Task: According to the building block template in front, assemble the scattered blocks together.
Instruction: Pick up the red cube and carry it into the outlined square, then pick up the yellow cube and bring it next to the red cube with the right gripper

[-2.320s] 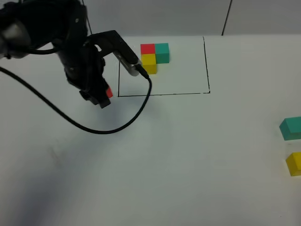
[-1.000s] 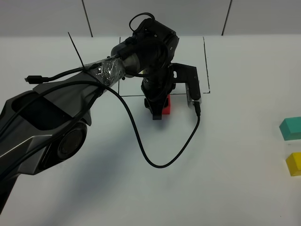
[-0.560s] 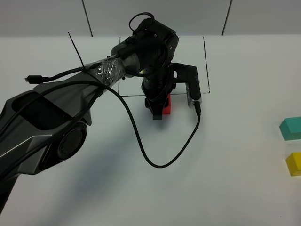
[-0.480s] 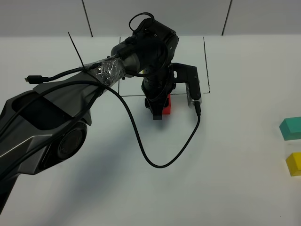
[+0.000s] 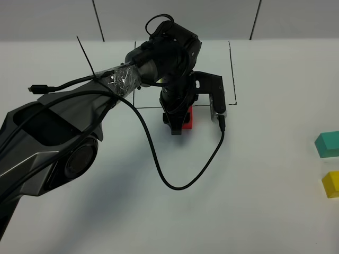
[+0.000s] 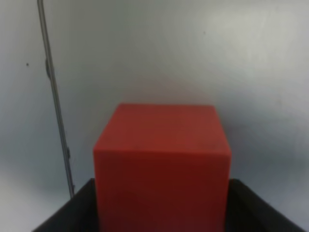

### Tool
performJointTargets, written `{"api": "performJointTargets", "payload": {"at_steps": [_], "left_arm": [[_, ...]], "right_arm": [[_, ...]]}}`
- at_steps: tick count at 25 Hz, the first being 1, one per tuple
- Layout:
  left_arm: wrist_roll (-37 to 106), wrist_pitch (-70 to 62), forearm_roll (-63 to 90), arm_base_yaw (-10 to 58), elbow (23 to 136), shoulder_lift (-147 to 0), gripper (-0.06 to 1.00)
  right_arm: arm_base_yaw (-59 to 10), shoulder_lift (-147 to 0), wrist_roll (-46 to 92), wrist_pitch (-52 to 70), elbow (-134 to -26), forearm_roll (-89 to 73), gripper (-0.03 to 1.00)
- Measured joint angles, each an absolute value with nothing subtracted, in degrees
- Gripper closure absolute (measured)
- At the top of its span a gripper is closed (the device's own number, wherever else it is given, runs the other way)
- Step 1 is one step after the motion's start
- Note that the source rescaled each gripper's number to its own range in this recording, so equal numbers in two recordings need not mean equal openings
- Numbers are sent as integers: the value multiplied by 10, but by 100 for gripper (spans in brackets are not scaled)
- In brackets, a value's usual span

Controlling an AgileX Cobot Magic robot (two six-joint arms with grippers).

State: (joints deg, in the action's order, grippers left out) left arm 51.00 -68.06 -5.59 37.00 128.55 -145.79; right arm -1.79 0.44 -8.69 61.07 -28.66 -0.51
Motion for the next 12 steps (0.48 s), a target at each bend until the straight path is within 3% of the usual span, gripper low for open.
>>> {"api": "performJointTargets", "payload": {"at_steps": [3,6,12], "left_arm": [[498,-681,-53,370,1285,-1440,22],[467,-681,-50,370,1285,-1415,2],[317,-682,-81,360,1281,-1347,-6]], "right_arm": [[-18,4,-87,611,-287,-5,41],[-18,4,-87,611,-287,-5,41],[-18,4,-87,611,-287,-5,41]]}}
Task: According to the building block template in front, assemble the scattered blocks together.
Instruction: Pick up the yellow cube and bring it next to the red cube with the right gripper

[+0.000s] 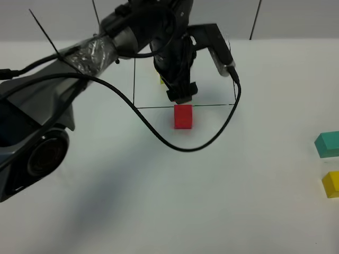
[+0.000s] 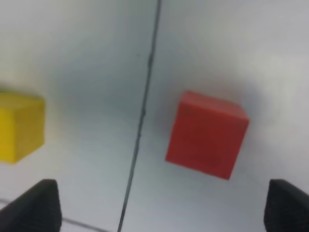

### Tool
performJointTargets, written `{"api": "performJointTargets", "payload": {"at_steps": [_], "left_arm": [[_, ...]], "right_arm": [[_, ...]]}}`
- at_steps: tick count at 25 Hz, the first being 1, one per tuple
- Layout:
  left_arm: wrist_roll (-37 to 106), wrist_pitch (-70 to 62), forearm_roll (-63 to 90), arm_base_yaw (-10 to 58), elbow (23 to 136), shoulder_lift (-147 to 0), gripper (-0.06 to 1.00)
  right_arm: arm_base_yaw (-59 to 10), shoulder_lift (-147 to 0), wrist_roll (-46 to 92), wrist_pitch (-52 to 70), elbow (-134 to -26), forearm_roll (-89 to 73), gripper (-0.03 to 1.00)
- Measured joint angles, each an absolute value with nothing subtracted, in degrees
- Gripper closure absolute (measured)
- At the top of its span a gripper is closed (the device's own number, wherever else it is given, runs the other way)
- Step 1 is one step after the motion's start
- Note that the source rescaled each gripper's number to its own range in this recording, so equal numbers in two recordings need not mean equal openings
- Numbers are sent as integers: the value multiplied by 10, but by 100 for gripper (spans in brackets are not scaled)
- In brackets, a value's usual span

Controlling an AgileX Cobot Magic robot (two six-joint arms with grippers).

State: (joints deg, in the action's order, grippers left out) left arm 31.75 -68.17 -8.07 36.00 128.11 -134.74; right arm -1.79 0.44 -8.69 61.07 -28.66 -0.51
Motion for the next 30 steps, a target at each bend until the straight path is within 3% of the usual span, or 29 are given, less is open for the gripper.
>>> {"api": "performJointTargets", "payload": {"at_steps": [6,12,15,19,30], "left_arm": [[236,-681,-72,239,1131,-1225,-6],[225,-658,35,47,855,-1051,-6],[223,-606,96,-16,738,-935,-6],[205,-583,120,-30,619,-756,-5],[99,-606,114,-8,442,-316,-5]], "right_arm": [[-18,4,-87,611,-287,-5,41],[-18,4,-87,611,-287,-5,41],[-18,4,-87,611,-287,-5,41],[-18,4,-87,611,-287,-5,41],[-18,4,-87,611,-287,-5,41]]}}
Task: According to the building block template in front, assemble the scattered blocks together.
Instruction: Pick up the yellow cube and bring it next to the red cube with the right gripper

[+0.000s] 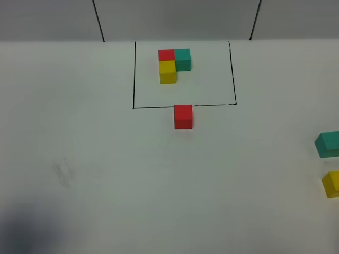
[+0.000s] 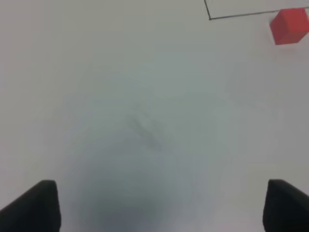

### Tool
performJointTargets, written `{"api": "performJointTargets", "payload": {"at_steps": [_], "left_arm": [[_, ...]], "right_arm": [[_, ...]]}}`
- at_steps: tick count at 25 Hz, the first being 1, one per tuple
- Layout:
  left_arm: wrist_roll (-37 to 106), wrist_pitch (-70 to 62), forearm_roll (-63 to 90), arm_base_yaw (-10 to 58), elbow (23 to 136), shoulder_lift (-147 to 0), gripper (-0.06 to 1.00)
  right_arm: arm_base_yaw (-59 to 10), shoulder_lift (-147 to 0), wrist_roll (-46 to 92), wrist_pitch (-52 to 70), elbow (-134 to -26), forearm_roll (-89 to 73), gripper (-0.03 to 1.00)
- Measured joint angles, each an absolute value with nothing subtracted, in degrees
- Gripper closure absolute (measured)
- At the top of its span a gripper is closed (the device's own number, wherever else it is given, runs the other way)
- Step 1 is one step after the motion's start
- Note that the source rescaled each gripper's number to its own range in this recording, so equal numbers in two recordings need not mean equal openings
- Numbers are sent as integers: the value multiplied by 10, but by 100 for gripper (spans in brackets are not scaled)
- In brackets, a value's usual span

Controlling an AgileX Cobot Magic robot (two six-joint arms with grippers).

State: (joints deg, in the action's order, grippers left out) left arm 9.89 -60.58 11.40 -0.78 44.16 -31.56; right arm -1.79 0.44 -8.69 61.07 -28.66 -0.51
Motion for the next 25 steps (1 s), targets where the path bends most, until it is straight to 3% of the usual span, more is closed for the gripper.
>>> {"api": "performJointTargets", "payload": {"at_steps": [11,25], "left_arm": [[91,-635,114,-1,326,-89,-1],[55,-623,88,9,291,3,13]], "right_arm": [[-18,4,-87,611,-287,-5,41],[-18,4,-87,611,-287,-5,41]]}}
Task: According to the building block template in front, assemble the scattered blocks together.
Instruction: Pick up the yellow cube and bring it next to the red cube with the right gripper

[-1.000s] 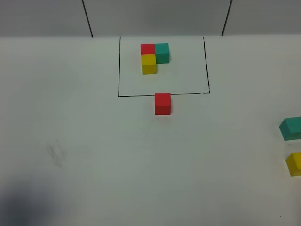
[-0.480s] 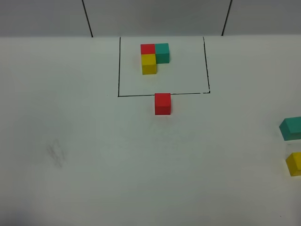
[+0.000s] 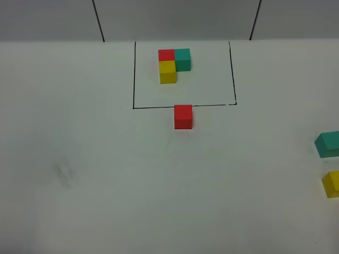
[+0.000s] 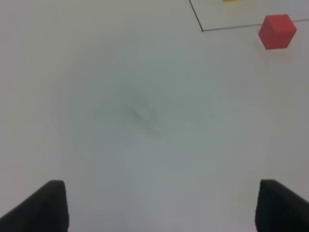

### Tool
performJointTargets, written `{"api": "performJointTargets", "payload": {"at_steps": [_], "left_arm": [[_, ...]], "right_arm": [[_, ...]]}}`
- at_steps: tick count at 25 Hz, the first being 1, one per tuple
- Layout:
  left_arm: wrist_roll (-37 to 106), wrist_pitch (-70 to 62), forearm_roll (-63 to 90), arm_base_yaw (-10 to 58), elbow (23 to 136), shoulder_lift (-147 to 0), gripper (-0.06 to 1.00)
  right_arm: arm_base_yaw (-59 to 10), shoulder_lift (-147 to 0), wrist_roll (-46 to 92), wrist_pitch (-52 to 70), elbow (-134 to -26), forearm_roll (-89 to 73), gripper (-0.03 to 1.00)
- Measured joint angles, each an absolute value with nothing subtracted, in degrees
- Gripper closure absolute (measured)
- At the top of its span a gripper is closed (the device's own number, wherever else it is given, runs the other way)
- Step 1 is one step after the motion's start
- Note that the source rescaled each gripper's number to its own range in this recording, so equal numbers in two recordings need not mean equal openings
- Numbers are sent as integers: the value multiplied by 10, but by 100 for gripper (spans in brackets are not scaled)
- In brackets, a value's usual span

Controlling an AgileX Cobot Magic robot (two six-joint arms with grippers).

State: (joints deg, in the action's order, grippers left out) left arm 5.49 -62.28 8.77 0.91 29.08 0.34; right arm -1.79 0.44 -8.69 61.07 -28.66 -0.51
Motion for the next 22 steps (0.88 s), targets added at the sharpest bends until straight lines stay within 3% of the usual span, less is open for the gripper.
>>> {"api": "performJointTargets", "payload": {"at_steps": [22], "left_arm": [[7,-621,57,16,290,3,16]], "right_arm": [[-18,4,-87,611,-287,-5,41]]}}
